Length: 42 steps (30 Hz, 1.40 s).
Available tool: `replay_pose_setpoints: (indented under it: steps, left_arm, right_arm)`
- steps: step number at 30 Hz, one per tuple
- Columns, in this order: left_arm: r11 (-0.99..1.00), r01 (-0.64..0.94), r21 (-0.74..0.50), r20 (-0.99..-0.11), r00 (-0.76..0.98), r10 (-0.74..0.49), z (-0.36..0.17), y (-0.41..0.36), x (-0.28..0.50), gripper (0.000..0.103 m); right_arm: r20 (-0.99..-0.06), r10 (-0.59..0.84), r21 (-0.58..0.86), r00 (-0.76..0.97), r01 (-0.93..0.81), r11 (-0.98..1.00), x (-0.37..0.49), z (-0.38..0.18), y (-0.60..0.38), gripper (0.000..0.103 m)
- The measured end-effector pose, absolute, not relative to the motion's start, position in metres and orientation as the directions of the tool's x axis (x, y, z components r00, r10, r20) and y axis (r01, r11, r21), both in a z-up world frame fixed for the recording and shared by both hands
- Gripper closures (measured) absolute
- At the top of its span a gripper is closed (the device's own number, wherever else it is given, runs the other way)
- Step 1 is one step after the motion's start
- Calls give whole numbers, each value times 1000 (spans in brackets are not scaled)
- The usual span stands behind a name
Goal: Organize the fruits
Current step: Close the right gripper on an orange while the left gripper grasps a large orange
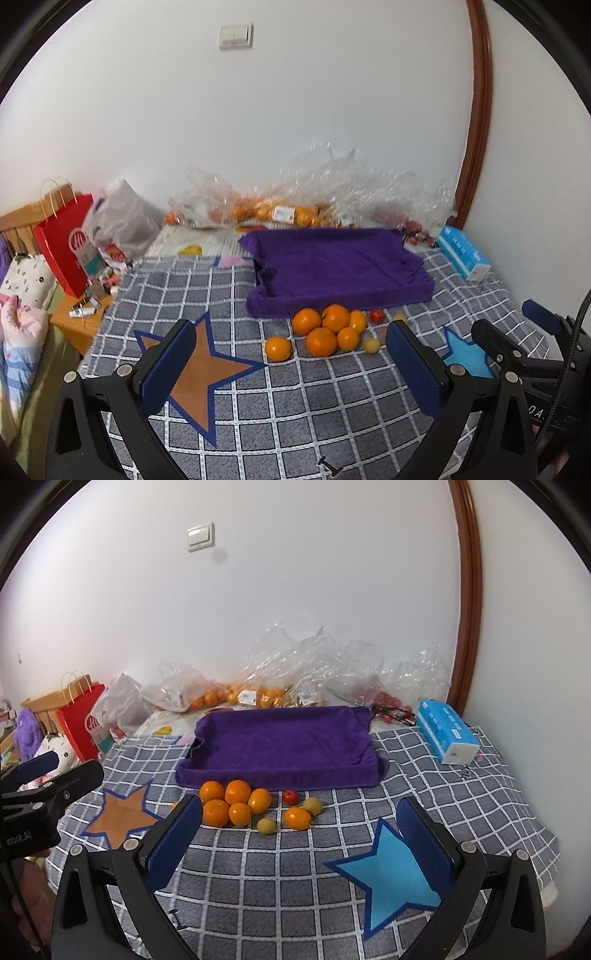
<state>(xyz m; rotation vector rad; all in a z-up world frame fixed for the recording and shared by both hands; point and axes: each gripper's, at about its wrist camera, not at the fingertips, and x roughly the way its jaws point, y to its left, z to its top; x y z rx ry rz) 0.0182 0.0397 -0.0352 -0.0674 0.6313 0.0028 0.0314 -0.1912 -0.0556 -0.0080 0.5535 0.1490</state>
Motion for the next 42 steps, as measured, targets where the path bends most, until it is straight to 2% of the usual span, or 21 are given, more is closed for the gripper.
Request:
replay_pose_setpoints:
  steps: [4, 10, 16, 18, 21, 29, 31, 33, 35, 38, 42]
  left_arm:
    - [995, -53, -79, -615, 788, -7, -55, 51, 34, 0]
    - [990, -97, -107, -656, 755, 3, -84, 72, 58, 1]
    - [988, -110, -111, -716, 698, -3, -113, 86, 81, 8]
    - [988, -106, -110, -725, 689, -7, -122, 90, 86, 13]
    - [989, -99, -108, -736, 677, -13, -131, 92, 92, 18]
    - [992, -60, -112, -752, 658, -45, -149, 92, 106, 20]
    - [991, -45, -130, -753, 654, -69, -154, 90, 110, 25]
    - [989, -24, -147, -763, 639, -98, -160, 86, 115, 34]
    - [988, 0, -155, -769, 628, -121, -165, 79, 120, 35]
    - [991, 29, -131, -772, 624, -120, -172, 66, 126, 39]
    - [992, 37, -120, -779, 616, -117, -180, 60, 130, 56]
  right_arm:
    - [-550, 101, -10, 829, -128, 992, 52, -73, -186, 0]
    - [-659, 175, 102, 731, -143, 984, 89, -109, -189, 1]
    - [-702, 198, 117, 684, -163, 980, 110, -140, -187, 14]
    - [-718, 198, 107, 668, -175, 979, 118, -150, -183, 29]
    - [-737, 198, 108, 646, -176, 978, 129, -163, -181, 43]
    - [-745, 226, 127, 628, -199, 972, 150, -181, -174, 51]
    - [-755, 218, 114, 619, -203, 972, 156, -187, -174, 51]
    - [-762, 222, 118, 609, -206, 971, 159, -193, -172, 53]
    - [-765, 213, 108, 608, -205, 973, 161, -196, -172, 53]
    - [-756, 221, 111, 616, -213, 971, 162, -195, -172, 63]
    - [-759, 217, 99, 614, -220, 970, 161, -195, -175, 65]
